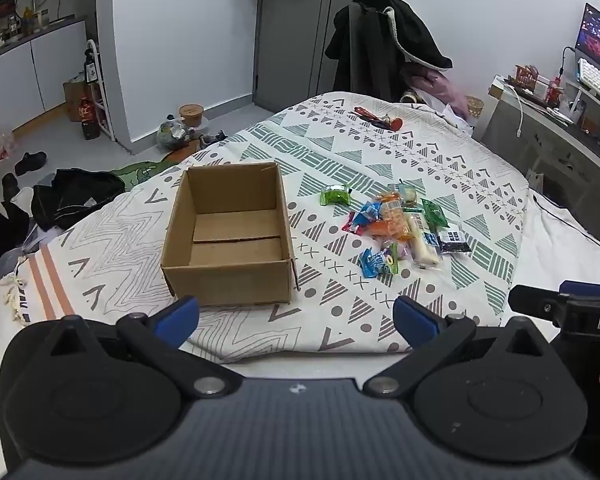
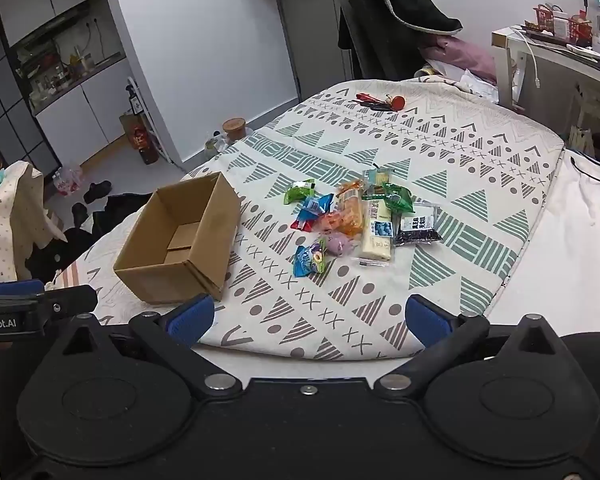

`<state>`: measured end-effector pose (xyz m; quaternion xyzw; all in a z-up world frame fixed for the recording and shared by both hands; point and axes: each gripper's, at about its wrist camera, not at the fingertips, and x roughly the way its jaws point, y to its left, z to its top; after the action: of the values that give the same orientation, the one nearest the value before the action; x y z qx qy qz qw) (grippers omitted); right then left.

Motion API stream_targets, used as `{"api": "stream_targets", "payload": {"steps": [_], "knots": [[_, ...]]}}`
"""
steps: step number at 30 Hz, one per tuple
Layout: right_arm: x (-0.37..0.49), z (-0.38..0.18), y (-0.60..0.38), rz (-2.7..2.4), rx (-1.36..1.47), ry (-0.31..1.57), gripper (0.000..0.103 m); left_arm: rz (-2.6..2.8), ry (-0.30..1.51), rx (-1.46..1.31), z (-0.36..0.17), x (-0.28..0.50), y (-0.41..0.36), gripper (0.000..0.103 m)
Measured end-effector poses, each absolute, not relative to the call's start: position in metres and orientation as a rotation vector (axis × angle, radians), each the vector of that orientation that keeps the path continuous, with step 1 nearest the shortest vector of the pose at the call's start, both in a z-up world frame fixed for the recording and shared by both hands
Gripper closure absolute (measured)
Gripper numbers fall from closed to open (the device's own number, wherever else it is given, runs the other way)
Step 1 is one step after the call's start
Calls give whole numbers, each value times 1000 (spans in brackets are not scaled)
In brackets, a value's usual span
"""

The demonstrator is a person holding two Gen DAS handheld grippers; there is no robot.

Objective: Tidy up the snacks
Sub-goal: 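Move both grippers toward the pile of snacks beside the cardboard box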

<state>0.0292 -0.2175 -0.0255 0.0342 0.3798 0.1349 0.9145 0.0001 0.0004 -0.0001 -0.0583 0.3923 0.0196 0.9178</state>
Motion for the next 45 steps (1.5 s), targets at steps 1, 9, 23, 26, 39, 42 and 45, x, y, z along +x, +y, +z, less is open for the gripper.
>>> {"api": "stream_targets", "payload": {"steps": [1, 9, 23, 26, 39, 42, 45], "knots": [[29, -26, -217, 277, 70, 783, 0, 42, 807, -121, 0, 0, 1, 0], [28, -17, -221, 273, 82, 787, 0, 44, 800, -127, 11, -1, -1, 0], [29, -17, -221, 268, 75, 784, 0, 47, 792, -133, 10, -6, 1, 0], [29, -18, -221, 268, 75, 783, 0, 47, 792, -132, 10, -6, 1, 0], [29, -18, -220, 268, 69, 783, 0, 46, 791, -132, 10, -6, 1, 0], [28, -18, -221, 269, 66, 784, 0, 47, 790, -133, 10, -6, 1, 0], [28, -18, -220, 270, 66, 783, 0, 48, 789, -133, 10, -6, 1, 0]]}}
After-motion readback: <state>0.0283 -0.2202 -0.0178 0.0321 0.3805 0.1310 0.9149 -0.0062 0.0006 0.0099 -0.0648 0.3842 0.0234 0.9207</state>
